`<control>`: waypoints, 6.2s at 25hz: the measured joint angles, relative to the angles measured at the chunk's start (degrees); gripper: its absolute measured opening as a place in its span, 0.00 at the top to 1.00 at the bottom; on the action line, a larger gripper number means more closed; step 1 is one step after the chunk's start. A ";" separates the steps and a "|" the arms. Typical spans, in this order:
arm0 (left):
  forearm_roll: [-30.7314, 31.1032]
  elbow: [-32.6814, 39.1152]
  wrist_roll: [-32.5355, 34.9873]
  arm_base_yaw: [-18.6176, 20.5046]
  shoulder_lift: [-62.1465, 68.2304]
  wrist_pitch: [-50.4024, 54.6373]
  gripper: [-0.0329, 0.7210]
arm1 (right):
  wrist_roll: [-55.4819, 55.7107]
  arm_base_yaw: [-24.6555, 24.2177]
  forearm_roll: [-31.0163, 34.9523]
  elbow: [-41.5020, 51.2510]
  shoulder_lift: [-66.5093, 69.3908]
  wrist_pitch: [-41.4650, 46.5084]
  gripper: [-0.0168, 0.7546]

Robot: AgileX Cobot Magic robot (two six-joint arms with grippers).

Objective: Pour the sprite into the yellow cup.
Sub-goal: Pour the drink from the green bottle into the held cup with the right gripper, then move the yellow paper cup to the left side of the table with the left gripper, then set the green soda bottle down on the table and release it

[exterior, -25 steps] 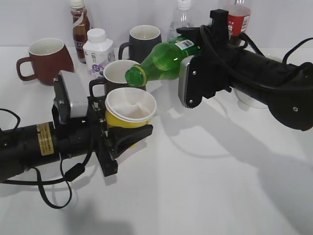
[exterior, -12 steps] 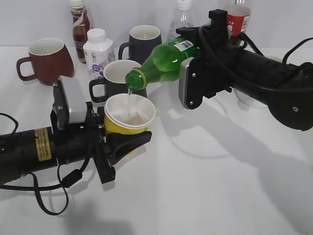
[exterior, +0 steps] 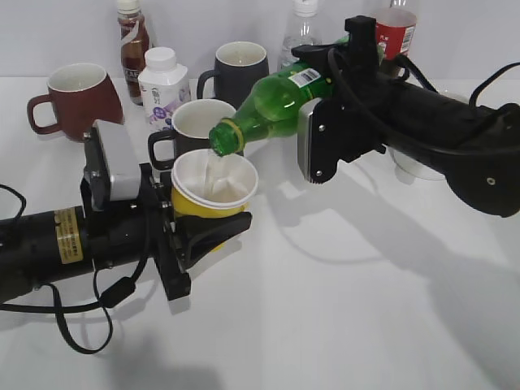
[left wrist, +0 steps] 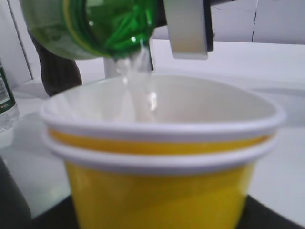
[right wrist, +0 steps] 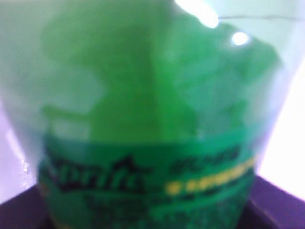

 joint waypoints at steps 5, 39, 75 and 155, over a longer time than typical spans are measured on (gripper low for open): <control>0.00 0.00 0.00 0.00 0.00 -0.04 0.51 | -0.87 0.00 0.00 0.00 0.00 0.00 0.40; 0.05 0.25 0.00 0.00 0.00 0.22 0.51 | -2.65 0.00 -0.09 0.00 -0.03 -0.46 0.40; -31.70 6.43 5.69 11.08 -10.95 0.46 0.51 | 75.65 0.00 2.67 0.00 -0.11 0.18 0.40; -29.48 10.19 6.88 16.44 1.99 -0.08 0.14 | 79.62 0.00 8.95 -0.28 13.47 -11.75 0.23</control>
